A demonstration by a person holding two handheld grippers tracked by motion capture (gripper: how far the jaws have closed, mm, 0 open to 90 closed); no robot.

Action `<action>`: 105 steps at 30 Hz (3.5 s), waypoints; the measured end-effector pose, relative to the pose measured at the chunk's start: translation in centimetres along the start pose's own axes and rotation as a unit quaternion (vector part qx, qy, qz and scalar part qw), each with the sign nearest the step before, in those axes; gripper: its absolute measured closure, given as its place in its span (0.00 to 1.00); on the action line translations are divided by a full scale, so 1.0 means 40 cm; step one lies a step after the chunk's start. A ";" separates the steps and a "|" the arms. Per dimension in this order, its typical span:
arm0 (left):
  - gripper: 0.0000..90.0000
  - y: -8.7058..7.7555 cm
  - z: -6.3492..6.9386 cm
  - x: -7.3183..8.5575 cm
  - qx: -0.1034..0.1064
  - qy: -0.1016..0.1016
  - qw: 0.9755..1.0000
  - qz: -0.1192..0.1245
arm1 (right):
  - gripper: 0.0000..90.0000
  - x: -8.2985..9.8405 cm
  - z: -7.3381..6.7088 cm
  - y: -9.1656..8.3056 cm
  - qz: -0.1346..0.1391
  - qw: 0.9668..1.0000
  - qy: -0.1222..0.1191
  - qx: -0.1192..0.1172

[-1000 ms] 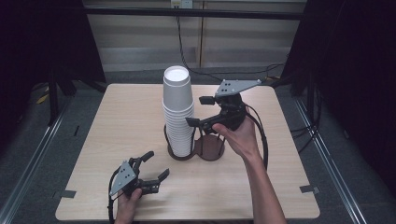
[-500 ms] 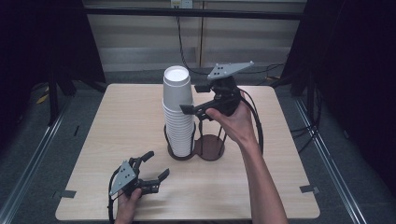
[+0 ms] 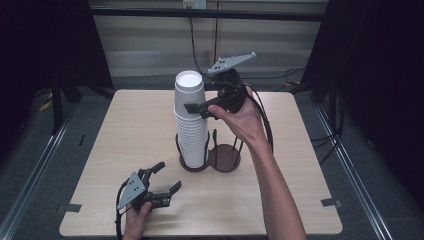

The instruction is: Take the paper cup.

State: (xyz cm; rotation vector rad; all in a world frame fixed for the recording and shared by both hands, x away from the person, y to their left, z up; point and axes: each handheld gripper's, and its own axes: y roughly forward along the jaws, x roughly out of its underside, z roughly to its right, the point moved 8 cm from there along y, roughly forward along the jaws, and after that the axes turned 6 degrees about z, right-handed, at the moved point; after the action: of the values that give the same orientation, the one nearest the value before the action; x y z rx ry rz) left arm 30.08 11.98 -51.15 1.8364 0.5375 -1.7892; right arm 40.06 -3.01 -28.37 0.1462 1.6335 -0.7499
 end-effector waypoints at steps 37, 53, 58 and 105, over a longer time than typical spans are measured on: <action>0.17 -0.001 0.000 -0.001 0.000 0.001 1.000 0.001 | 0.23 -0.061 0.008 0.035 0.054 0.998 0.012 0.020; 0.17 -0.001 0.000 0.000 0.001 0.003 1.000 0.000 | 0.23 -0.090 0.002 0.003 0.104 0.994 0.010 0.023; 0.17 -0.001 0.001 -0.001 0.001 0.001 1.000 0.001 | 0.23 -0.105 0.002 -0.014 0.123 0.992 0.012 0.023; 0.17 -0.001 0.001 -0.001 0.001 0.001 1.000 0.001 | 0.24 -0.133 0.012 -0.174 0.217 0.975 0.040 0.008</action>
State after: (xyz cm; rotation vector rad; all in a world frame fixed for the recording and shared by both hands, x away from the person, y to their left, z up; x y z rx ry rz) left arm 30.04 11.99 -51.12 1.8396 0.5336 -1.7877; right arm 38.21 -7.00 -20.79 0.5316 1.5948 -0.4251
